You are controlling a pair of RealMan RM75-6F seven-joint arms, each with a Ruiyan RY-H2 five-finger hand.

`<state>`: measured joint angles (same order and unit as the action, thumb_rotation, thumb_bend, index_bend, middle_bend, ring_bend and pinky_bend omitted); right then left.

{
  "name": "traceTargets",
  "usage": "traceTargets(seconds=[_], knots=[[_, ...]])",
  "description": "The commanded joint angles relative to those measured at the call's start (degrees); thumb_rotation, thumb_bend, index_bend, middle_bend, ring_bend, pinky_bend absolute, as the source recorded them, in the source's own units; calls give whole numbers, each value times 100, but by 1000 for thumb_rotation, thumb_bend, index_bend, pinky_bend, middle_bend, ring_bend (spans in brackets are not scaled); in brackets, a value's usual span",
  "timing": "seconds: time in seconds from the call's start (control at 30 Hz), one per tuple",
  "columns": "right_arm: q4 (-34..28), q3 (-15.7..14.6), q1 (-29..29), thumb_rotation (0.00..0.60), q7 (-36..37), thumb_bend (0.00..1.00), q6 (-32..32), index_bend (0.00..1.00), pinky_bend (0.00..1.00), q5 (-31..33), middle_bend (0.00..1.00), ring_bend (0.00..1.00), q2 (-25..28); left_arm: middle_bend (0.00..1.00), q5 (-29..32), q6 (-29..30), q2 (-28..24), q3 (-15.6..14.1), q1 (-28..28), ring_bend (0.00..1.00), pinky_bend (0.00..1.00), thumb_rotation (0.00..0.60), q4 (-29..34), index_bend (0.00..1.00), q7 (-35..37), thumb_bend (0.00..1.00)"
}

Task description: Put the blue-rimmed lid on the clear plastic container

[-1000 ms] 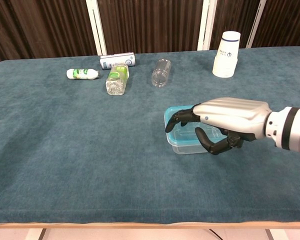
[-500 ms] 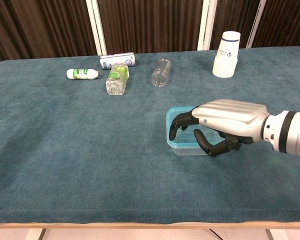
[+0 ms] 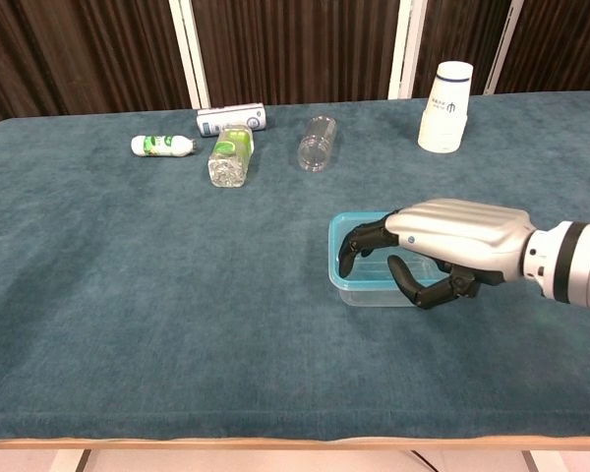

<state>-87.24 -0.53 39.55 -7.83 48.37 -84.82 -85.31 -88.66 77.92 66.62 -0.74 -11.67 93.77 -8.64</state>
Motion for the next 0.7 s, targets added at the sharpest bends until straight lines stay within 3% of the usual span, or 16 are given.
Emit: traceTargets(seconds=[0.03, 0.4, 0.7], knots=[[38, -17, 2, 600, 37, 1000, -15, 423, 281, 1, 326, 314, -9, 84, 1, 0, -1, 1, 0, 114, 341, 600, 2, 110, 2, 422], [145, -49, 2, 600, 223, 1000, -30, 423, 281, -3, 326, 314, 6, 84, 4, -2, 0, 4, -1, 114, 341, 600, -3, 109, 4, 423], [70, 52, -107, 600, 550, 1000, 484, 423, 281, -255, 326, 314, 173, 84, 13, -21, 1, 5, -8, 114, 341, 600, -2, 110, -3, 424]])
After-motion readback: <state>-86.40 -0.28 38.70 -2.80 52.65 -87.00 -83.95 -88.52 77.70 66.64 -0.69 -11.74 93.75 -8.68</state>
